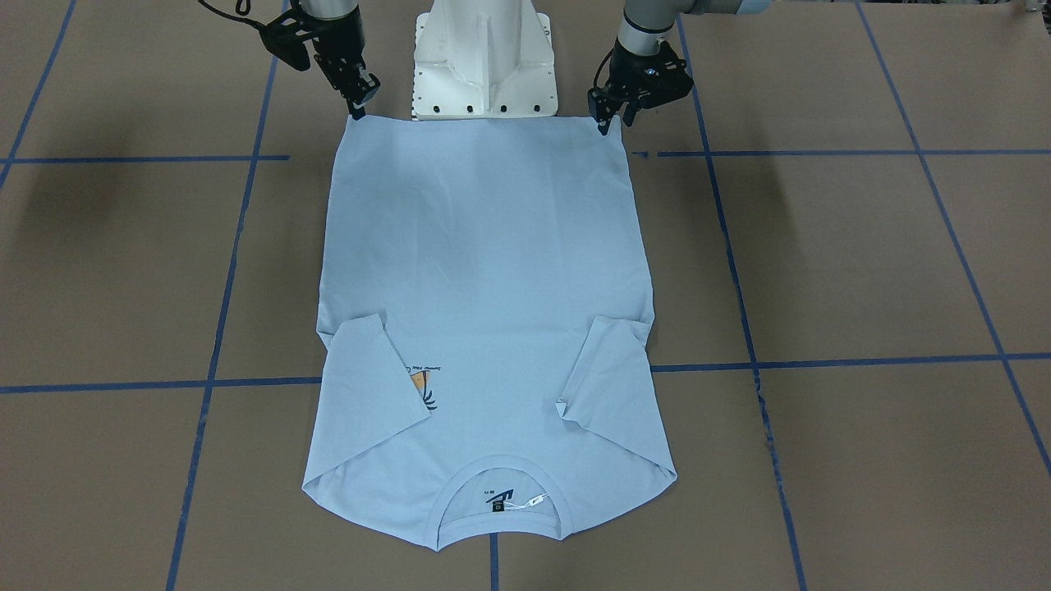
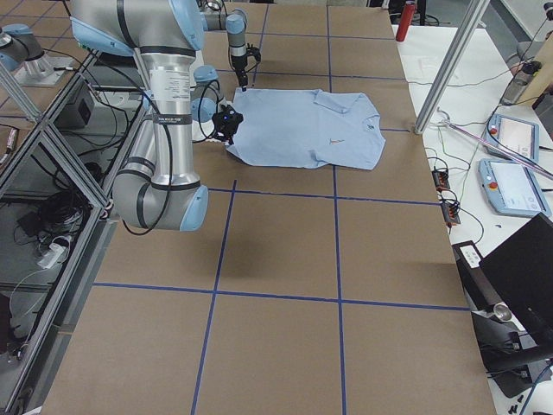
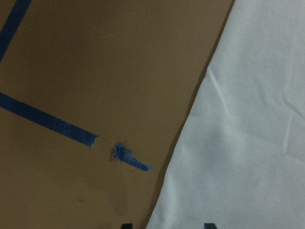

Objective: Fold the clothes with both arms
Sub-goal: 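Grasp both near hem corners and lift them with both grippers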

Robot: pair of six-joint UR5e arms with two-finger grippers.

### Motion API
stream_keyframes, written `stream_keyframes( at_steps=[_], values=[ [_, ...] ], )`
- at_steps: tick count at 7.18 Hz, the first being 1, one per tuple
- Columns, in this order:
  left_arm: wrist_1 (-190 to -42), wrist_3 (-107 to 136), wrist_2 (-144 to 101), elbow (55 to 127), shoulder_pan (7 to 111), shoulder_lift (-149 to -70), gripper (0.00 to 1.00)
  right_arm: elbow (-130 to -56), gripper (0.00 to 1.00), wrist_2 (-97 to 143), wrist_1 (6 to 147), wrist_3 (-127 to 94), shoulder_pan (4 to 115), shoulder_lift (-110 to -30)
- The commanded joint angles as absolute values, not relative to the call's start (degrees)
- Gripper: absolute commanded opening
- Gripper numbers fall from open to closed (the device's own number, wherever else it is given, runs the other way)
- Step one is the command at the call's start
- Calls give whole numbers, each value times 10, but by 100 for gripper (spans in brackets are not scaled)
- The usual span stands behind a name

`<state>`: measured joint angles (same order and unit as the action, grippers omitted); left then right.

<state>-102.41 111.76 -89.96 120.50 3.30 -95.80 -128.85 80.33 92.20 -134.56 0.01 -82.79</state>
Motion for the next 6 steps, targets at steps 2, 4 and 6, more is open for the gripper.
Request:
stream_keyframes(
  at_steps=[2,4,6],
  values=[
    [-1023,1119,-901,1202,15,-955,56,-1289,0,803,922,-1346,1,-827],
    [-1024,1119,-904,1189,11,-956,33,-1289,0,803,923,-1346,2,-827],
    [-1025,1117,-938,1202,12,-960,0,-1289,0,803,923,-1346,2,-827]
  ],
)
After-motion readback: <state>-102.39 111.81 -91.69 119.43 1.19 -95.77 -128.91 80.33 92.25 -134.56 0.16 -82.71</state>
